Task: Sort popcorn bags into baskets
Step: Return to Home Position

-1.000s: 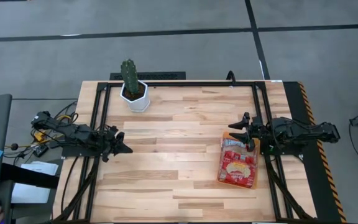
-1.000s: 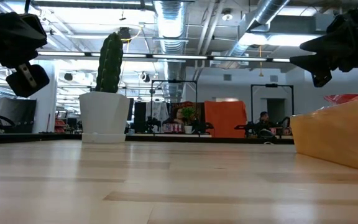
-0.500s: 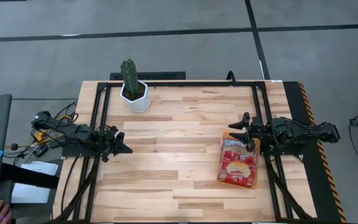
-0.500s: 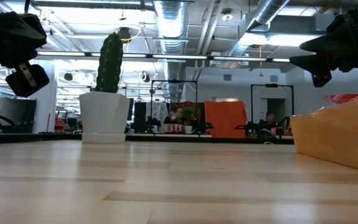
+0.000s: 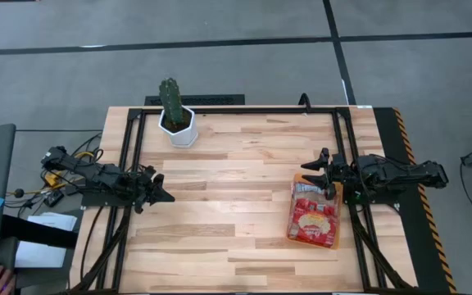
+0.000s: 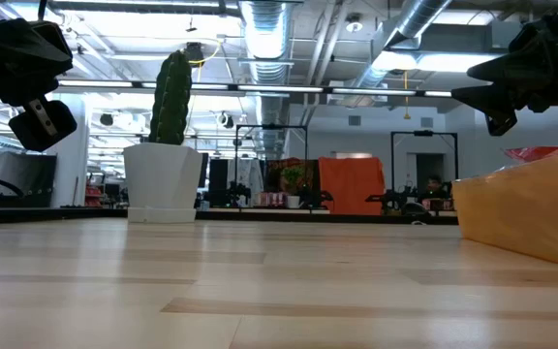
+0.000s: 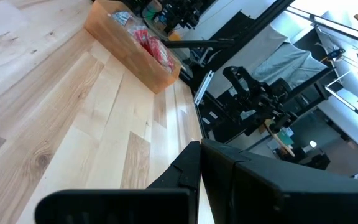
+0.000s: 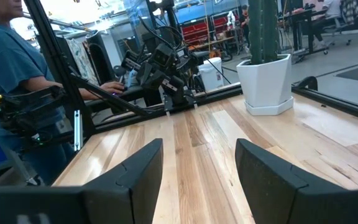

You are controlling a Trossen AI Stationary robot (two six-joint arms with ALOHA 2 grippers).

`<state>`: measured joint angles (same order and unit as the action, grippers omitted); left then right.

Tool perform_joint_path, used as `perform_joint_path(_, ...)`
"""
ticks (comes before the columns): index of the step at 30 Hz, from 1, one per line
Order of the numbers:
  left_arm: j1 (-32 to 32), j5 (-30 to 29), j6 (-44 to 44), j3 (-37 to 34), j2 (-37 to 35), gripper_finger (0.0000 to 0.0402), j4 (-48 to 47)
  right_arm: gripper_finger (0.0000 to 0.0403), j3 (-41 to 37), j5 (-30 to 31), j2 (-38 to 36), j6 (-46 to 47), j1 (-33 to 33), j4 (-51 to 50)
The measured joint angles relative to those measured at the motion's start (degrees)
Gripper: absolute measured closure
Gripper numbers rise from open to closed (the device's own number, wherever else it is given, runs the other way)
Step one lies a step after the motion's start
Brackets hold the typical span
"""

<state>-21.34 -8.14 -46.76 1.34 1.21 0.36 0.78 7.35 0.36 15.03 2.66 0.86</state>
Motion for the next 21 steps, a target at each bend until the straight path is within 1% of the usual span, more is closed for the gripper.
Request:
perform_joint_path(11,0.0,0.0,0.0,0.0,0.0,0.0401,0.0,0.0182,0.0,0.0,0.0,0.0,0.0,0.0)
perform_joint_path(21,0.0,0.0,0.0,0.0,0.0,0.0401,0.0,0.0177,0.0,0.0,0.0,0.0,0.0,0.0)
